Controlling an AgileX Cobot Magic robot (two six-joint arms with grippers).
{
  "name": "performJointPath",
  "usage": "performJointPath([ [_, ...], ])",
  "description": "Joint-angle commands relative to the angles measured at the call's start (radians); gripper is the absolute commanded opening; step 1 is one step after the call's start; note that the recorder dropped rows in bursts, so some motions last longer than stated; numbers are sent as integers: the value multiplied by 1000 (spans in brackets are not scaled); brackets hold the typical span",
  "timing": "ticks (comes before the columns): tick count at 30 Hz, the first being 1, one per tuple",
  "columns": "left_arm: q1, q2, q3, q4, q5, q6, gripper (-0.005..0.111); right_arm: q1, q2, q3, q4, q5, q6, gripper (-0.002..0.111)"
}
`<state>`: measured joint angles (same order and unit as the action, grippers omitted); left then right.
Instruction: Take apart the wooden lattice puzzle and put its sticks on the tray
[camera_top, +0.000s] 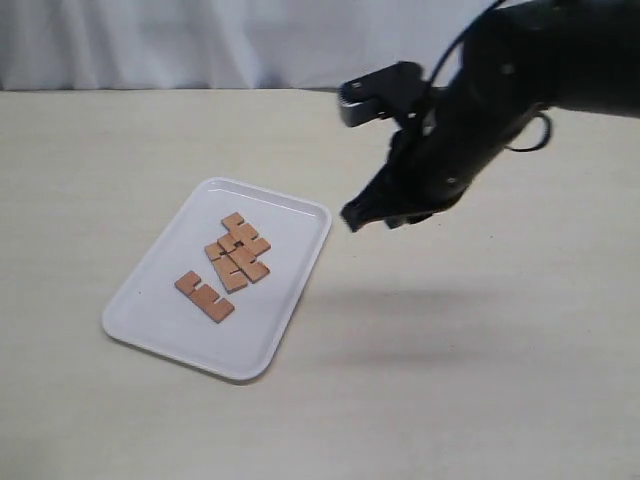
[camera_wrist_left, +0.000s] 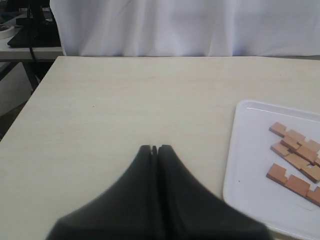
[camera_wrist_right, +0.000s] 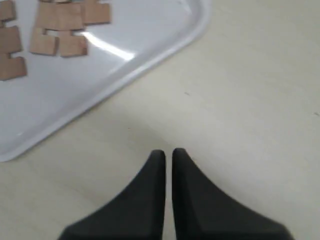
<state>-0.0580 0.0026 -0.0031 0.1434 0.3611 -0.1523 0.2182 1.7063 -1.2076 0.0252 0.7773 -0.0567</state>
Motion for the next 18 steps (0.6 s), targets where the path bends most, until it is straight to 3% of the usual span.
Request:
performJointPath([
  [1, -8, -3, 3, 2, -6, 1, 0, -145, -175, 153, 12, -47, 12, 5],
  [9, -8, -3, 3, 2, -6, 1, 0, -362, -571, 477, -25, -365, 66, 5],
  [18, -8, -3, 3, 2, -6, 1, 0, -378, -1065, 719, -40, -561, 71, 5],
])
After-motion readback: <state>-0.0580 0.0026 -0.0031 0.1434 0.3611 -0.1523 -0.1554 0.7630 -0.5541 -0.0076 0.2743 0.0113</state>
